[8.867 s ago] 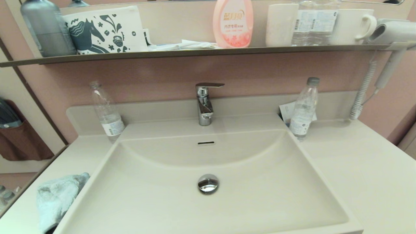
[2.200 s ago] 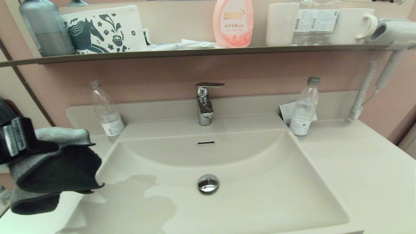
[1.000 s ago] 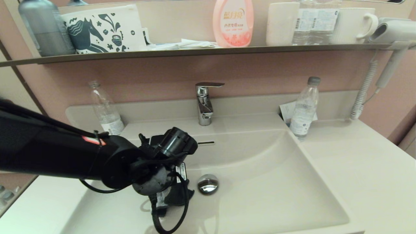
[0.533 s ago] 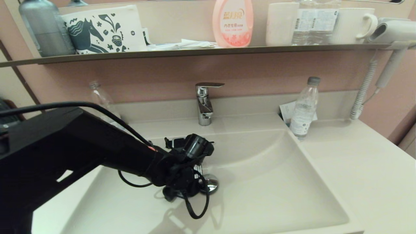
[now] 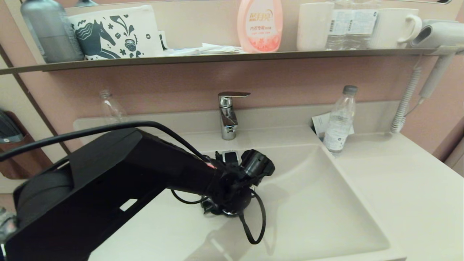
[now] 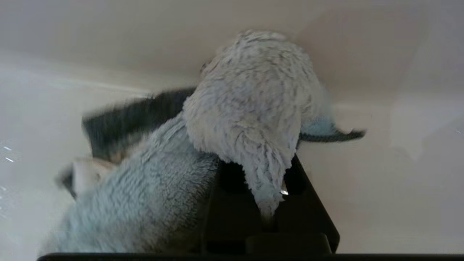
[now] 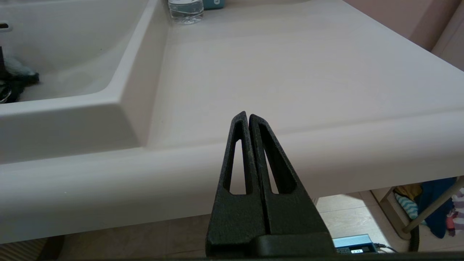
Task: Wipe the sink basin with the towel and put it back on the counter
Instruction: Wipe the sink
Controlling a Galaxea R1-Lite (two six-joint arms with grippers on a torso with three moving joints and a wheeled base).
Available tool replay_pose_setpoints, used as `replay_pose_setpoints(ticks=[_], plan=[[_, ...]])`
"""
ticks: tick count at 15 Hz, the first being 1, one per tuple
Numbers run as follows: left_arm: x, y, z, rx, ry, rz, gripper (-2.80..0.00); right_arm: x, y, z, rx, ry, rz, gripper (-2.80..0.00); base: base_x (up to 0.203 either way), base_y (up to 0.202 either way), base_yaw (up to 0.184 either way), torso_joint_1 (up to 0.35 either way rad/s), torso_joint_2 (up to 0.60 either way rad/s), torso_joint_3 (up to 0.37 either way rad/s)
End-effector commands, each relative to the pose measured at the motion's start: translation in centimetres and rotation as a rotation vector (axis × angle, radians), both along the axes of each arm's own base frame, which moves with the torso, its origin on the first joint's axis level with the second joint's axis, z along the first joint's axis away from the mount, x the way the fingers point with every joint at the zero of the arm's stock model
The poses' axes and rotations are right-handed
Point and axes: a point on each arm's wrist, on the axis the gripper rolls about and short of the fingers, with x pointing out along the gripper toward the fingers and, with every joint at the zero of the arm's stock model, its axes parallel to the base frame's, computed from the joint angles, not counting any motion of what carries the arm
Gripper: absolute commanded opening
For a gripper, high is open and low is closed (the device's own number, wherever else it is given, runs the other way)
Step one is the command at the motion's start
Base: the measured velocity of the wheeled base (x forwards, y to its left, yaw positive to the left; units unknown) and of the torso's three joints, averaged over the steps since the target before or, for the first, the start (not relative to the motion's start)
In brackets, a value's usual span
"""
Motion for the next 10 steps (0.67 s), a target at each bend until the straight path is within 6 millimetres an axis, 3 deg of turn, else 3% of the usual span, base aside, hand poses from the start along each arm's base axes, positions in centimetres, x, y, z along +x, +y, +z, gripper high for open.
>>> replay_pose_setpoints(ticks=[1,6,10], plan=[[-1.0,-2.0,1.1,-0.029,-0.009,-0.026,-2.80,0.0,0.0,0.0,0.000,0.001,0.000,-2.80,0.000,0.000,0.000,0.000,0.00,0.000],[-4.2,-5.9,2.2,-0.062,0.013,-0.090,-2.80,0.0,0.0,0.0,0.000,0.001,0.000,-2.80,0.000,0.000,0.000,0.000,0.00,0.000],[-7.0,-6.3,3.1,-0.109,0.139,-0.106,-2.80,0.0,0.0,0.0,0.000,0.001,0.000,-2.80,0.000,0.000,0.000,0.000,0.00,0.000]])
